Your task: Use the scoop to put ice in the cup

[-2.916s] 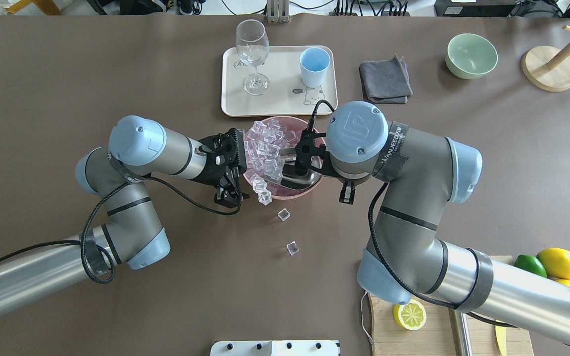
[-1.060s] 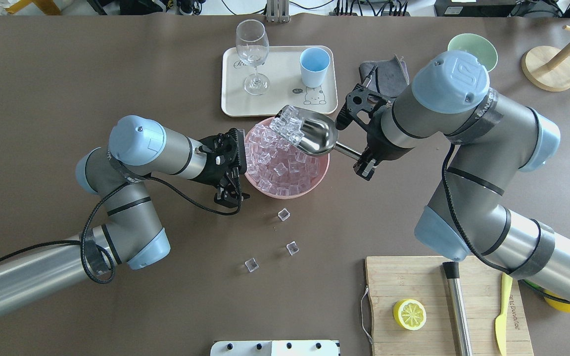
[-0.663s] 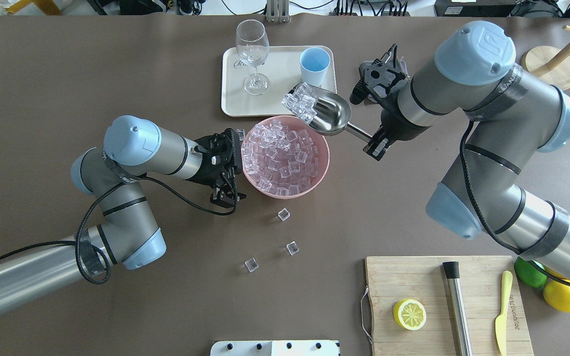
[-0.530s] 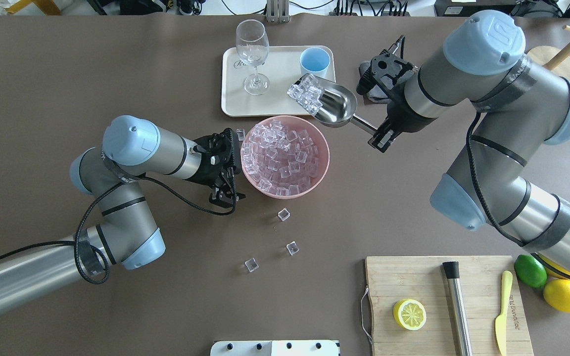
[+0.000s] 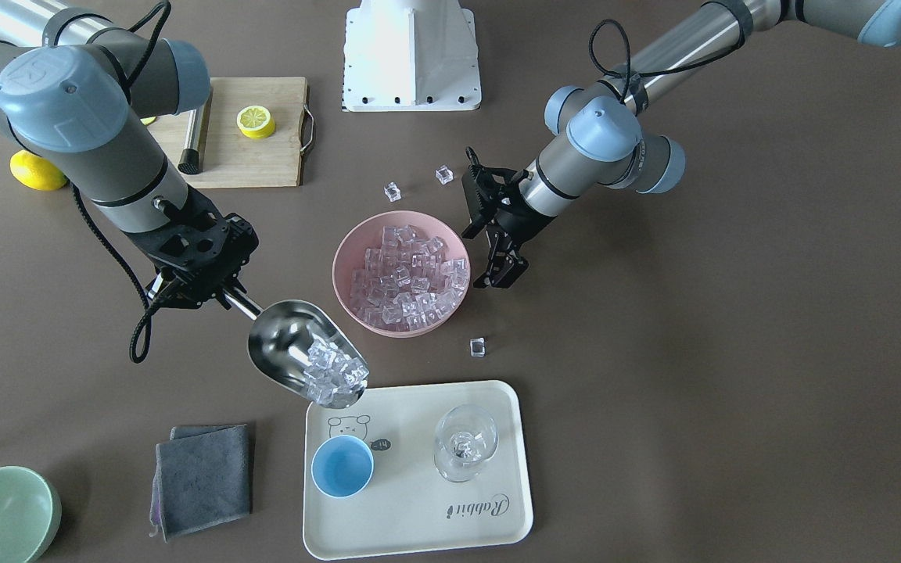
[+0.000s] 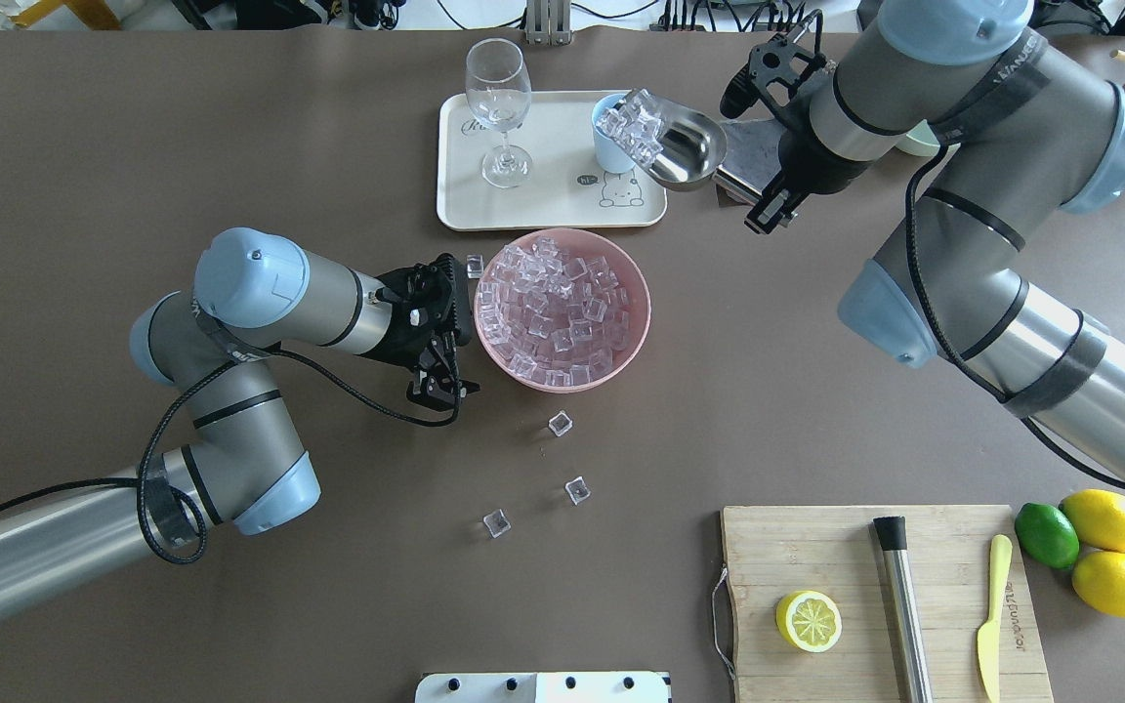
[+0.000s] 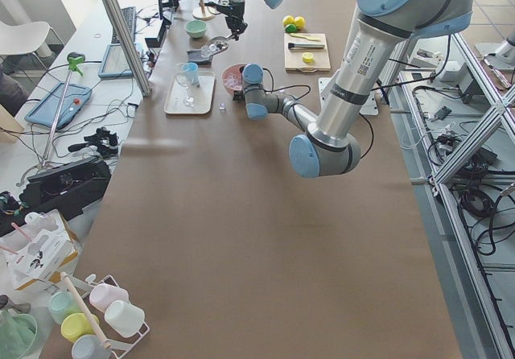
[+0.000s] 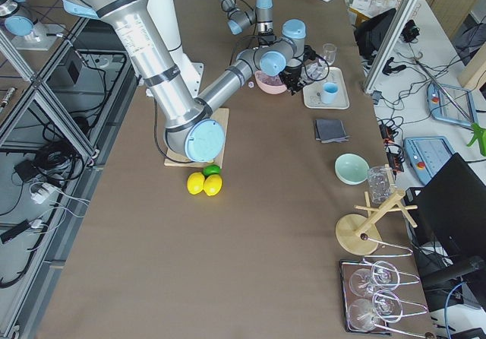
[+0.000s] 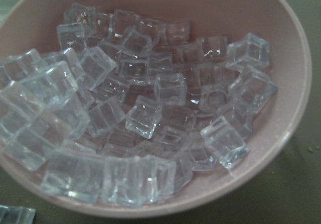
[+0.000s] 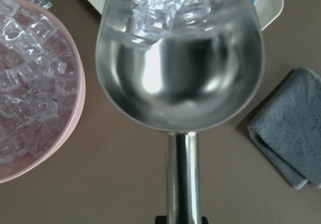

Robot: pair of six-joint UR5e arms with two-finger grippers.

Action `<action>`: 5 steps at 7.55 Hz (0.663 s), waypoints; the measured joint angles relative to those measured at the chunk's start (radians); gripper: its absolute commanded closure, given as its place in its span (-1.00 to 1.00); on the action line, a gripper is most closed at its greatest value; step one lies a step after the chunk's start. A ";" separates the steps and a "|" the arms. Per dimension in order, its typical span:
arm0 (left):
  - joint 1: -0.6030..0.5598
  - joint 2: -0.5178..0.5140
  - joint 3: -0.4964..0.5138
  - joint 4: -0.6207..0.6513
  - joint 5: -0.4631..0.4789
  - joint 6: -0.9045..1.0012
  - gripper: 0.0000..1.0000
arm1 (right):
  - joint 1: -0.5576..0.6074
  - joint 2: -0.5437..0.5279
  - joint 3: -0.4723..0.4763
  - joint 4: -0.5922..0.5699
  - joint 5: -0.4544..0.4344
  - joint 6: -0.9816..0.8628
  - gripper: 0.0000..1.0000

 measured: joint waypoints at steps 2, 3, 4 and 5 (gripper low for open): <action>0.001 0.060 -0.093 0.040 0.002 -0.058 -0.97 | 0.056 0.070 -0.115 -0.038 0.024 -0.039 1.00; -0.001 0.107 -0.169 0.080 0.002 -0.094 -0.98 | 0.066 0.110 -0.165 -0.071 0.029 -0.043 1.00; -0.009 0.154 -0.236 0.102 -0.001 -0.111 -0.99 | 0.069 0.145 -0.201 -0.108 0.031 -0.048 1.00; -0.031 0.204 -0.300 0.111 -0.005 -0.123 -1.00 | 0.070 0.174 -0.234 -0.145 0.032 -0.068 1.00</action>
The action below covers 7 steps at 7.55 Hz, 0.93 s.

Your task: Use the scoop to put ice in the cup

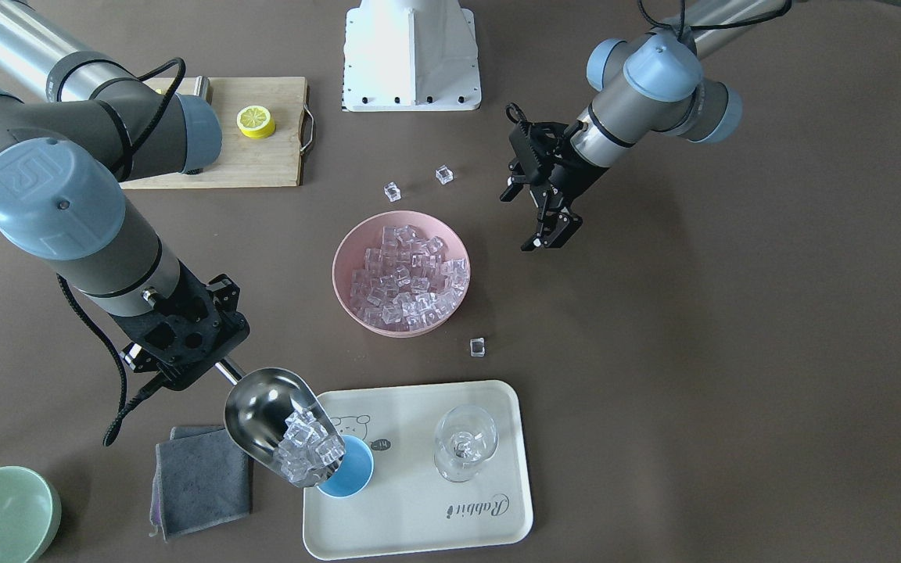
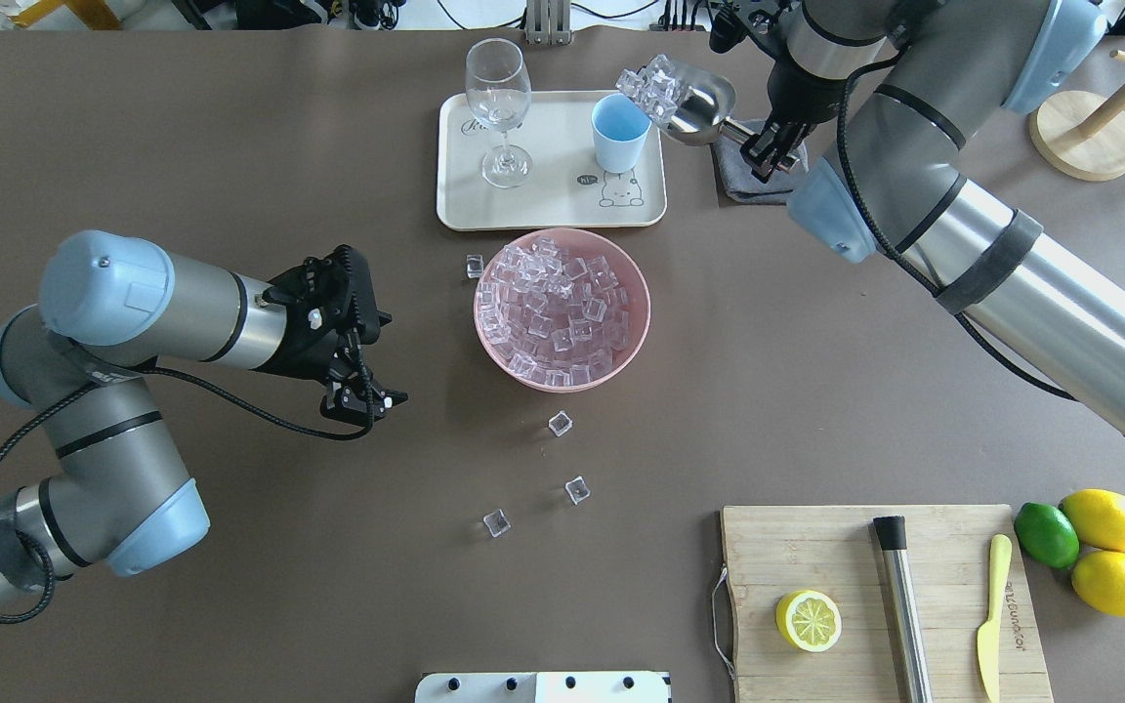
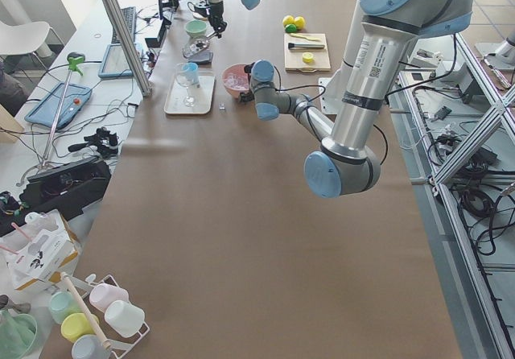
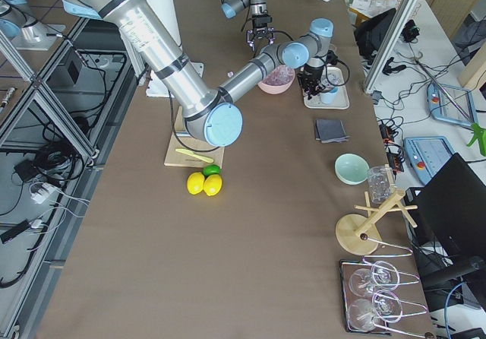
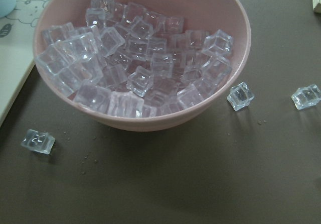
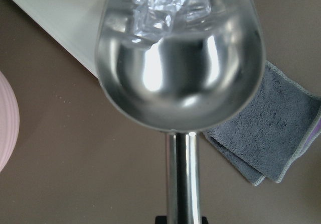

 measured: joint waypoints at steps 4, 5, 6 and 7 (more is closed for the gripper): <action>-0.142 0.114 -0.170 0.258 -0.159 -0.189 -1.00 | -0.001 0.088 -0.062 -0.211 0.002 -0.170 1.00; -0.223 0.117 -0.192 0.354 -0.235 -0.200 -1.00 | -0.001 0.103 -0.069 -0.254 0.000 -0.204 1.00; -0.328 0.124 -0.206 0.423 -0.307 -0.204 -1.00 | -0.001 0.119 -0.075 -0.296 -0.004 -0.228 1.00; -0.443 0.141 -0.214 0.455 -0.345 -0.202 -1.00 | -0.001 0.132 -0.079 -0.330 -0.008 -0.245 1.00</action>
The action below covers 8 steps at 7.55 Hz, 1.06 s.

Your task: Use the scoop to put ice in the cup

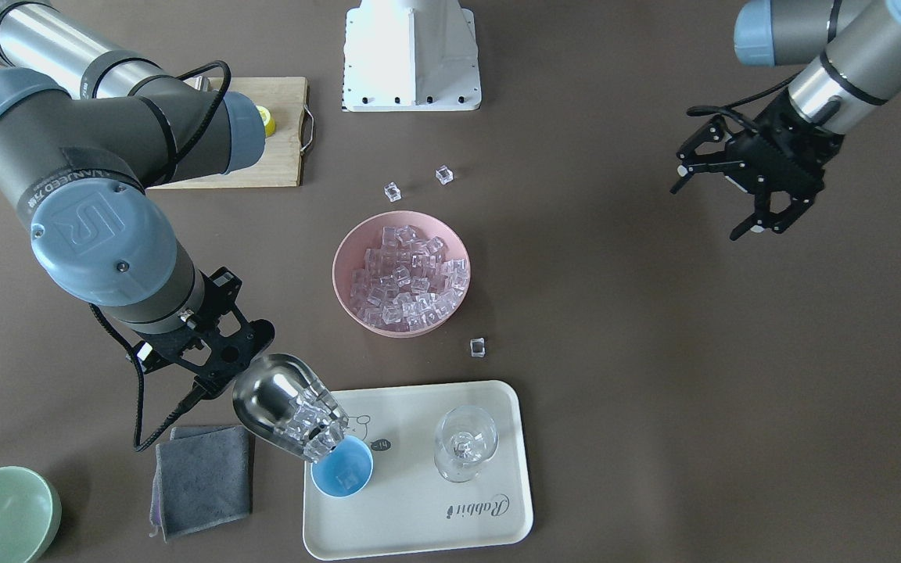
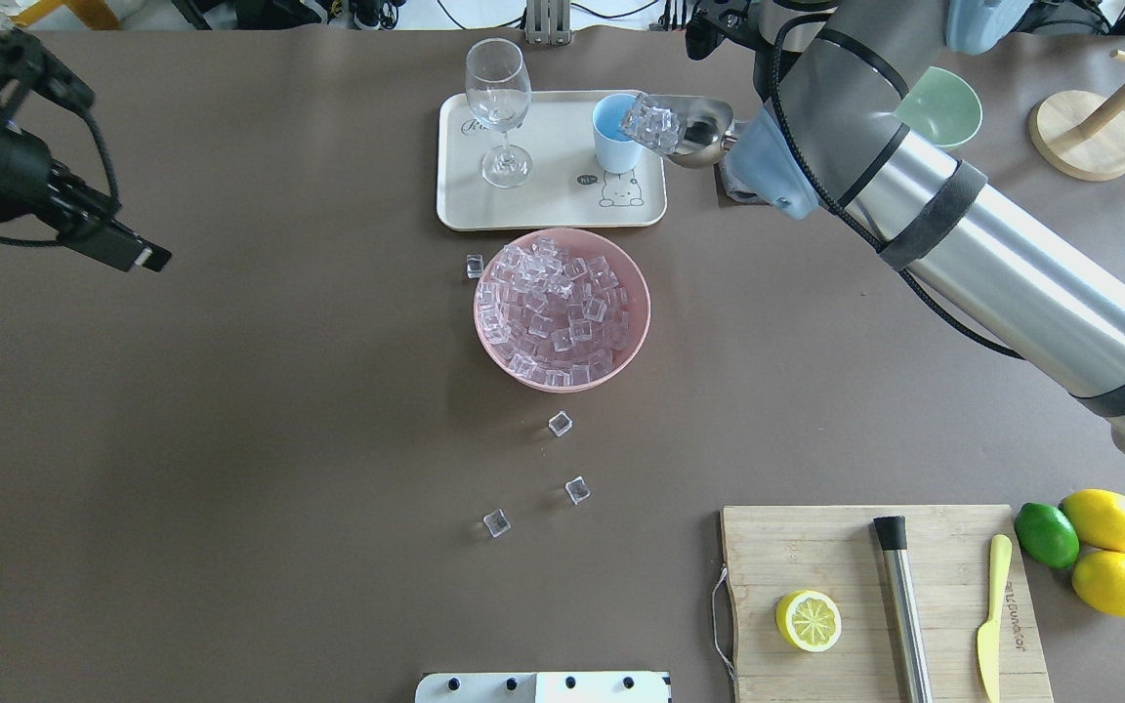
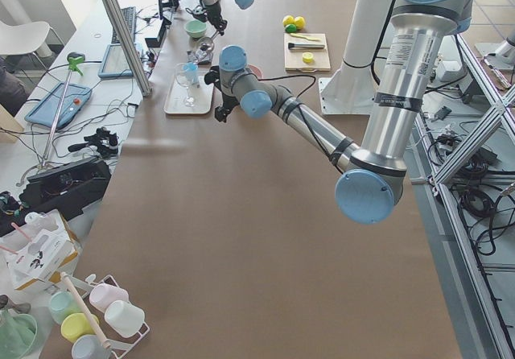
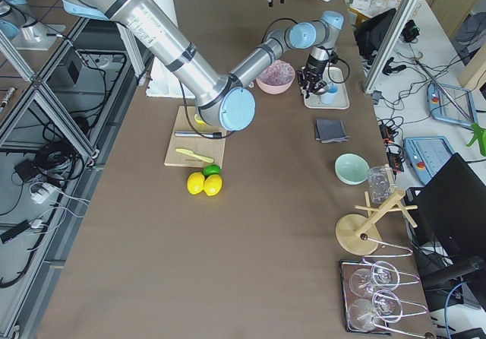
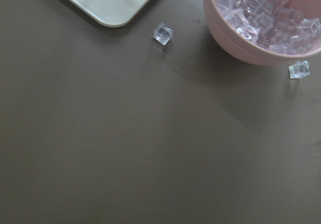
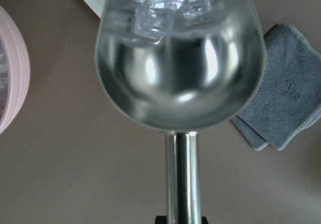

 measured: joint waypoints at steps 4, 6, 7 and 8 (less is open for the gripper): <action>-0.411 0.151 0.013 0.021 -0.076 0.002 -1.00 | 0.001 0.033 -0.006 -0.087 -0.030 -0.059 1.00; -0.520 0.189 0.108 0.020 -0.084 0.008 -1.00 | 0.004 0.046 -0.022 -0.112 -0.034 -0.087 1.00; -0.540 0.195 0.167 0.020 -0.083 0.022 -1.00 | 0.007 0.063 -0.040 -0.132 -0.035 -0.106 1.00; -0.557 0.201 0.221 0.020 -0.081 0.044 -1.00 | 0.012 0.081 -0.059 -0.149 -0.035 -0.118 1.00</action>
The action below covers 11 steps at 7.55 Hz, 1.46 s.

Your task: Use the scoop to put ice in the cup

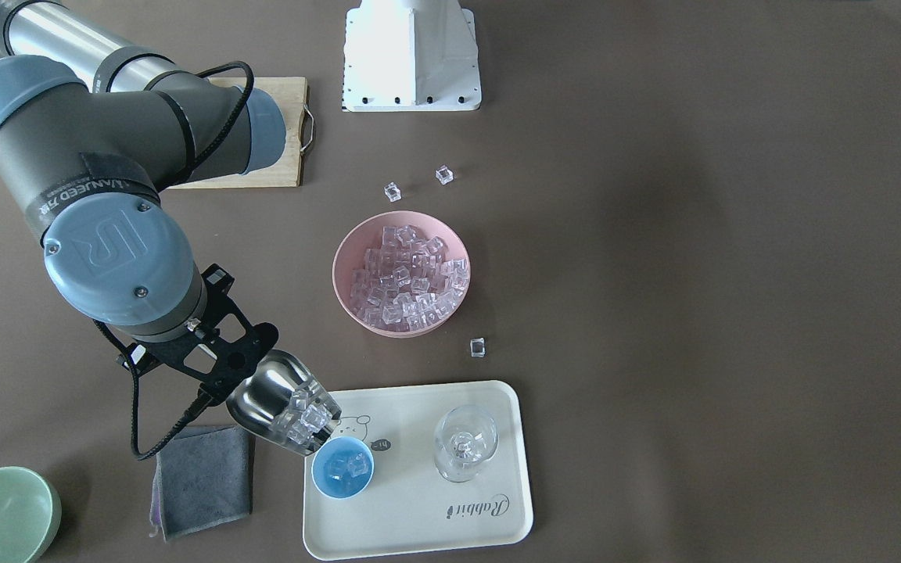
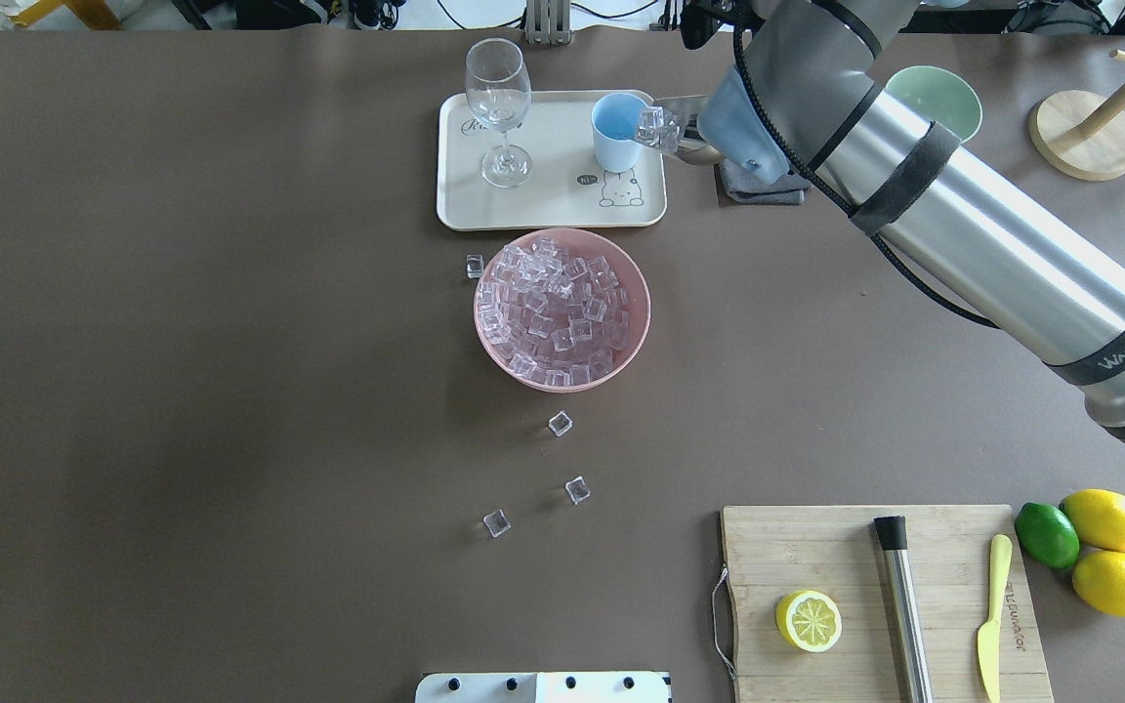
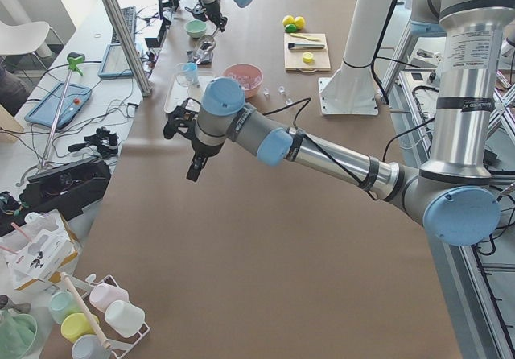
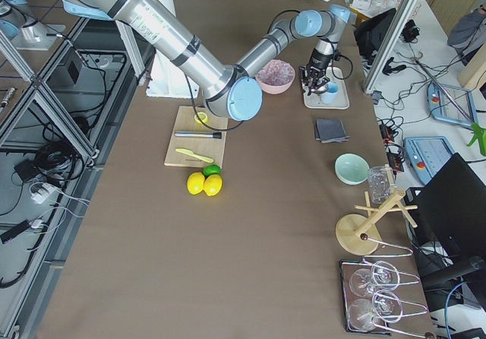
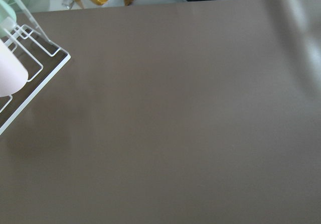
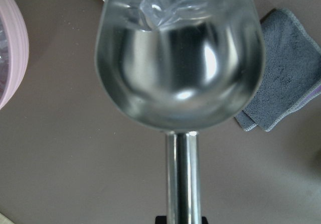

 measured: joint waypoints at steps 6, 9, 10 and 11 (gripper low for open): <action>-0.025 0.076 0.047 0.001 0.106 0.032 -1.00 | 0.017 0.084 -0.103 -0.048 -0.012 -0.031 1.00; -0.036 0.088 0.046 0.000 0.114 0.034 -1.00 | 0.039 -0.013 0.020 -0.051 0.006 -0.039 1.00; -0.036 0.087 0.046 0.000 0.115 0.034 -1.00 | 0.064 -0.103 0.115 -0.048 0.036 -0.038 1.00; -0.035 0.084 0.043 0.000 0.114 0.033 -1.00 | 0.087 -0.209 0.228 -0.045 0.059 -0.030 1.00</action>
